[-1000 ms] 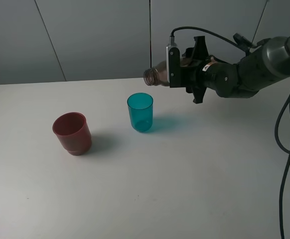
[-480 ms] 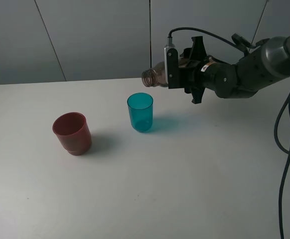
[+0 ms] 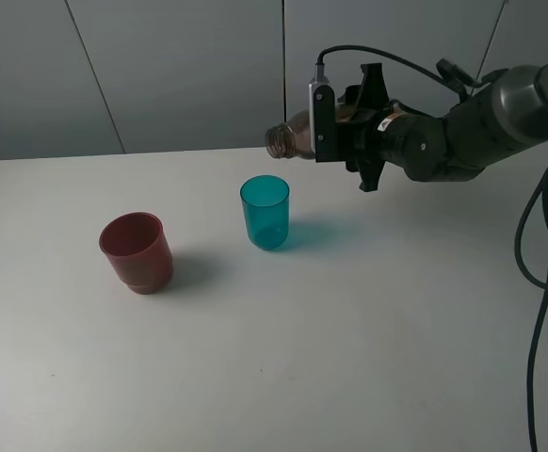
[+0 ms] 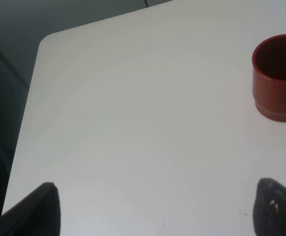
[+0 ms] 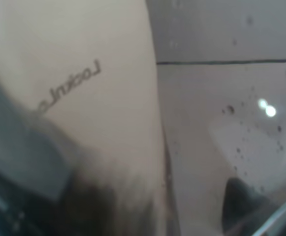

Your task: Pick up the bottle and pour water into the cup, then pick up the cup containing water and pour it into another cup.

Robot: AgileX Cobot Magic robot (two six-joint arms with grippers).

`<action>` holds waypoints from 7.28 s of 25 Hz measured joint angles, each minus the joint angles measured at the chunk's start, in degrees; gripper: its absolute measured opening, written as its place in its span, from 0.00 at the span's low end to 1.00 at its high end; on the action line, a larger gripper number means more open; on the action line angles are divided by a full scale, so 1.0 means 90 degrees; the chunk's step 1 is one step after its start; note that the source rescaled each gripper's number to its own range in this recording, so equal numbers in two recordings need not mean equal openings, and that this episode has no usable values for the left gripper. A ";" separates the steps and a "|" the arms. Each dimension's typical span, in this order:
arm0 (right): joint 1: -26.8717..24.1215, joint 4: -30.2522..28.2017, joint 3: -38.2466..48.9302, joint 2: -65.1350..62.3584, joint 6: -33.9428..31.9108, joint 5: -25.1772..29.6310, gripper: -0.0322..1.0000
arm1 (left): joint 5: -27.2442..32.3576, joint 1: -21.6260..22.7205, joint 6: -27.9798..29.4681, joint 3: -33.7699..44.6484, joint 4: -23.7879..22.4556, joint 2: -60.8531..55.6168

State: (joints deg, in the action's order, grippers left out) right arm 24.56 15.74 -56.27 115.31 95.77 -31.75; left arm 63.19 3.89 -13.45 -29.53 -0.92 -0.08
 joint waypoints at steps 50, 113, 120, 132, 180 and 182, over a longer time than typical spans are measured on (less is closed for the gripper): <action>0.0000 -0.0634 -0.0122 0.0406 0.0709 -0.0777 0.03 | 0.0000 0.0000 0.0025 0.0000 0.0000 0.0000; 0.0000 -0.1155 -0.0490 0.0406 0.2362 -0.1211 0.03 | 0.0000 0.0000 0.0008 0.0000 0.0000 0.0000; 0.0000 -0.1405 -0.0502 0.0406 0.2653 -0.1259 0.03 | 0.0000 0.0000 -0.0003 0.0000 0.0000 0.0000; 0.0000 -0.1677 -0.0512 0.0406 0.2653 -0.1275 0.03 | 0.0000 0.0000 -0.0003 0.0000 0.0000 0.0000; -0.1733 -0.2710 0.0263 0.0868 -1.0952 -0.1447 0.03 | 0.0000 0.0000 -0.0003 0.0000 0.0000 0.0000; -0.1756 -0.2710 0.0094 0.0995 -1.0952 -0.1447 0.03 | 0.0000 0.0000 -0.0003 0.0000 0.0000 0.0000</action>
State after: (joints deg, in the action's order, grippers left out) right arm 8.75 -8.65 -55.43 124.27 -2.79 -44.77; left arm 63.19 3.89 -13.47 -29.53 -0.92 -0.08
